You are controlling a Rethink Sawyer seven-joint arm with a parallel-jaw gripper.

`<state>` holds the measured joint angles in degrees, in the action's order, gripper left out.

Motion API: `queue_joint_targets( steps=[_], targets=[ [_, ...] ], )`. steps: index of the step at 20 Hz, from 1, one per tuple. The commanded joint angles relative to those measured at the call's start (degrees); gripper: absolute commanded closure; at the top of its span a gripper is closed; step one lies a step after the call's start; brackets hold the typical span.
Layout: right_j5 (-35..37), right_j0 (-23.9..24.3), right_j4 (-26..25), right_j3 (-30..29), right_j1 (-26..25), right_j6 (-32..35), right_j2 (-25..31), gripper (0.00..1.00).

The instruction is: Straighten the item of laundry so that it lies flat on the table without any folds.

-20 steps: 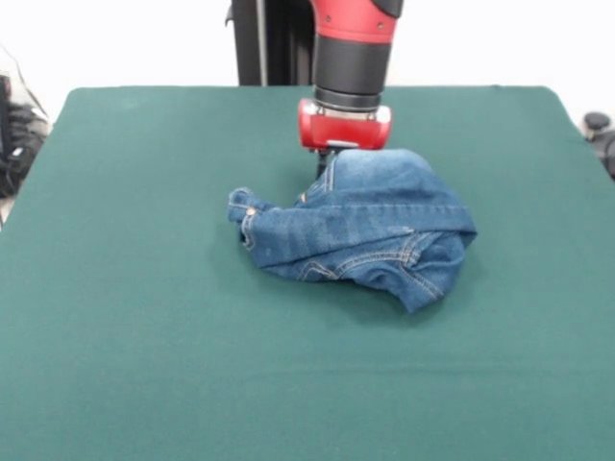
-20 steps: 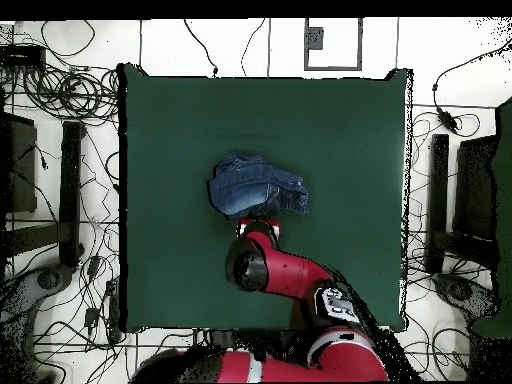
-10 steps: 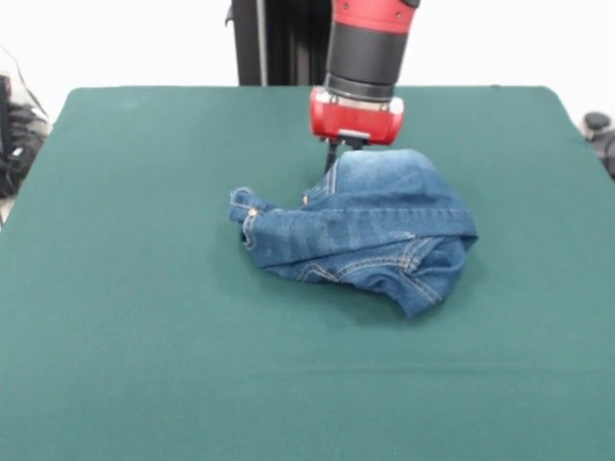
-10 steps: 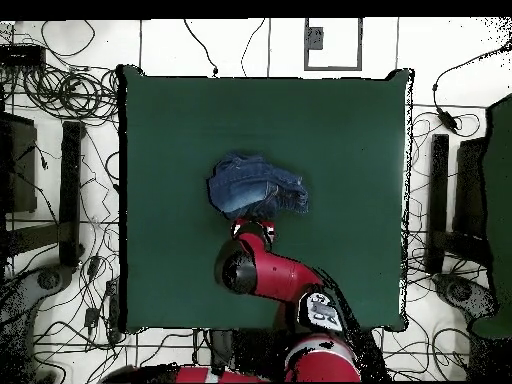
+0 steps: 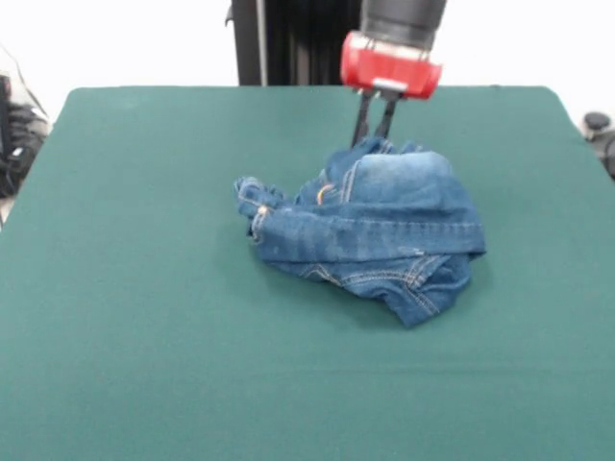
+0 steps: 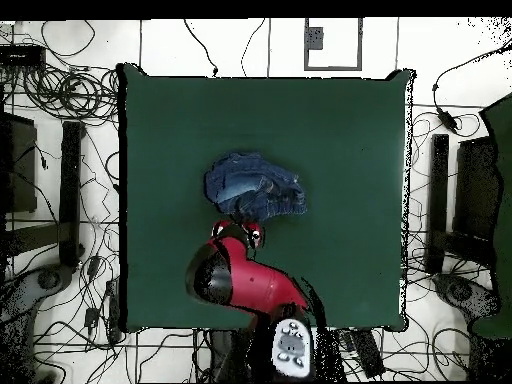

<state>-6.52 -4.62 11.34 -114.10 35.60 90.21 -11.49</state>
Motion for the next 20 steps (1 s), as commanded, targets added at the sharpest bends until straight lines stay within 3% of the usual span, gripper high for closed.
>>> queue_joint_targets(
  steps=[1,10,17,20],
  targets=[
    [12.28,-7.83,8.26,-2.76,5.83,17.9,-2.68,1.0],
    [16.11,-15.54,12.88,-3.16,7.05,20.57,-8.11,1.0],
    [26.85,-29.98,16.35,0.73,6.04,28.73,-19.52,1.0],
    [30.5,-33.27,16.65,2.35,5.48,31.88,-21.92,1.0]
  ],
)
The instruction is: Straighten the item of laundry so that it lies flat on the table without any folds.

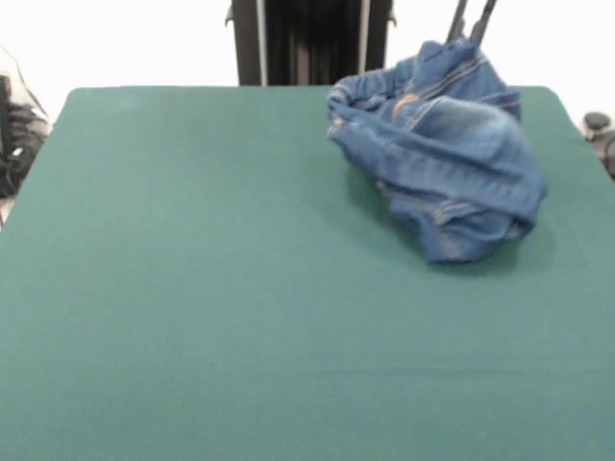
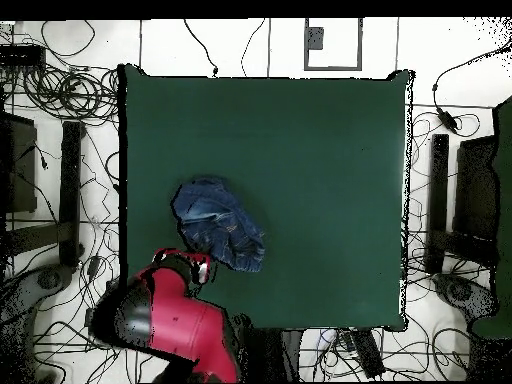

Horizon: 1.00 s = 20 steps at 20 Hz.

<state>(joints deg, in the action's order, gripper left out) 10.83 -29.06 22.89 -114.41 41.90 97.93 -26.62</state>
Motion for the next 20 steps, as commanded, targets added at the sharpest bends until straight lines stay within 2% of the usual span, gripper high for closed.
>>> queue_joint_targets(
  steps=[1,7,15,17,20],
  targets=[
    [14.36,-9.55,5.02,3.31,-0.96,25.01,-7.4,1.0],
    [22.94,-12.13,3.95,6.91,0.94,30.3,-8.56,1.0],
    [27.72,-13.98,3.43,9.43,1.42,37.71,-8.13,1.0],
    [26.19,-12.93,3.05,8.93,1.73,37.08,-7.01,1.0],
    [18.62,-7.19,4.09,4.96,1.93,32.86,-1.08,1.0]
  ],
)
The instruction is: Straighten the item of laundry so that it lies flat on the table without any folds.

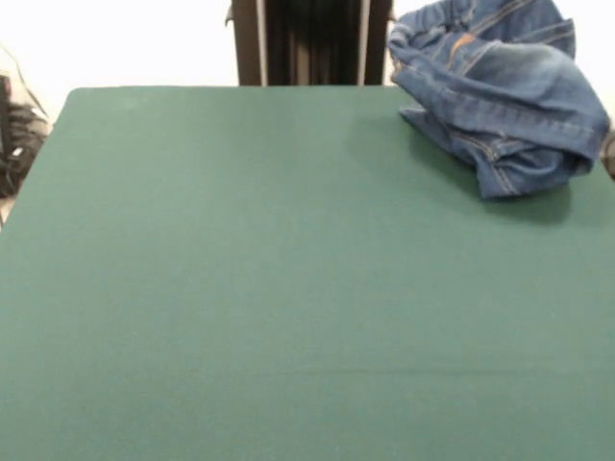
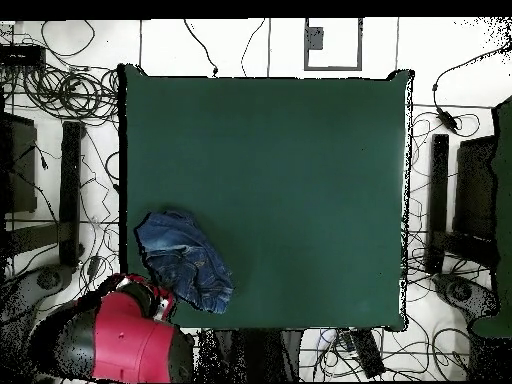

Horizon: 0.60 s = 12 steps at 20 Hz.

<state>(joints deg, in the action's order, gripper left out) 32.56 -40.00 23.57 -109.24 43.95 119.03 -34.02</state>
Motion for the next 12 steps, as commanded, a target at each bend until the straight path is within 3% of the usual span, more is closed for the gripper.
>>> queue_joint_targets(
  steps=[1,6,9,12],
  targets=[
    [-6.08,5.36,3.31,-0.99,-1.04,11.08,7.86,1.0],
    [-20.42,16.87,0.74,-4.63,-3.91,6.03,17.46,1.0],
    [-23.67,21.84,-2.66,-4.14,-5.03,4.18,20.22,1.0],
    [-23.61,23.51,-5.19,-2.6,-5.22,3.78,19.64,1.0]
  ],
)
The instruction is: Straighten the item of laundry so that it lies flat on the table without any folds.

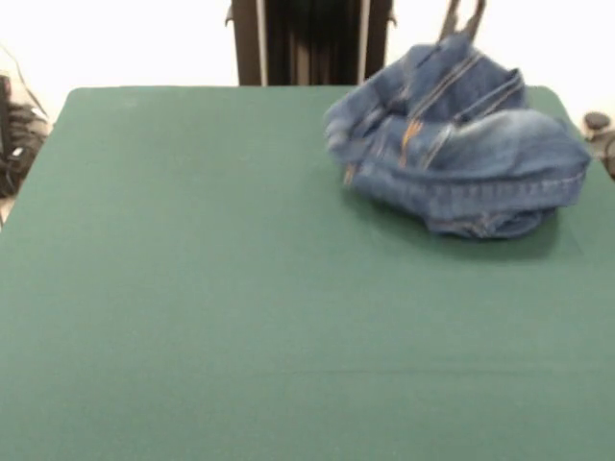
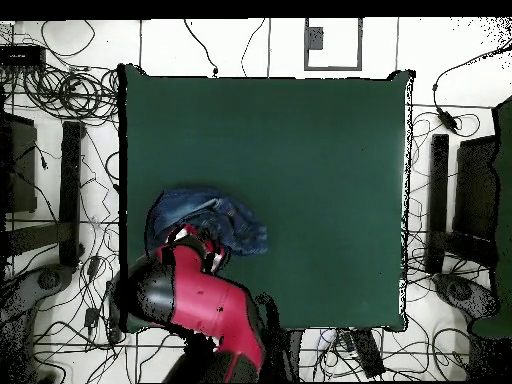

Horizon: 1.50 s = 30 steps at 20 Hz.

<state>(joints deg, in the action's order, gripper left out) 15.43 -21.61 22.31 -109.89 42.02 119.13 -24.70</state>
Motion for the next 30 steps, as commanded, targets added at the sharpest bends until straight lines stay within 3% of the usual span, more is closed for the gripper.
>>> queue_joint_targets(
  steps=[1,8,18,21,26,30],
  targets=[
    [-5.95,5.09,-4.37,-1.45,-3.1,3.77,9.87,1.0],
    [-5.84,7.4,-7.47,0.71,-2.41,4.27,9.45,1.0],
    [-0.91,13.42,-13.23,2.08,0.55,-1.55,12.73,1.0],
    [3.47,16.67,-16.55,3.36,0.93,-5.72,15.42,1.0],
    [4.14,21.85,-22.44,4.55,0.85,-7.94,18.95,1.0],
    [6.18,23.01,-28.74,6.88,1.47,-9.88,18.76,1.0]
  ],
)
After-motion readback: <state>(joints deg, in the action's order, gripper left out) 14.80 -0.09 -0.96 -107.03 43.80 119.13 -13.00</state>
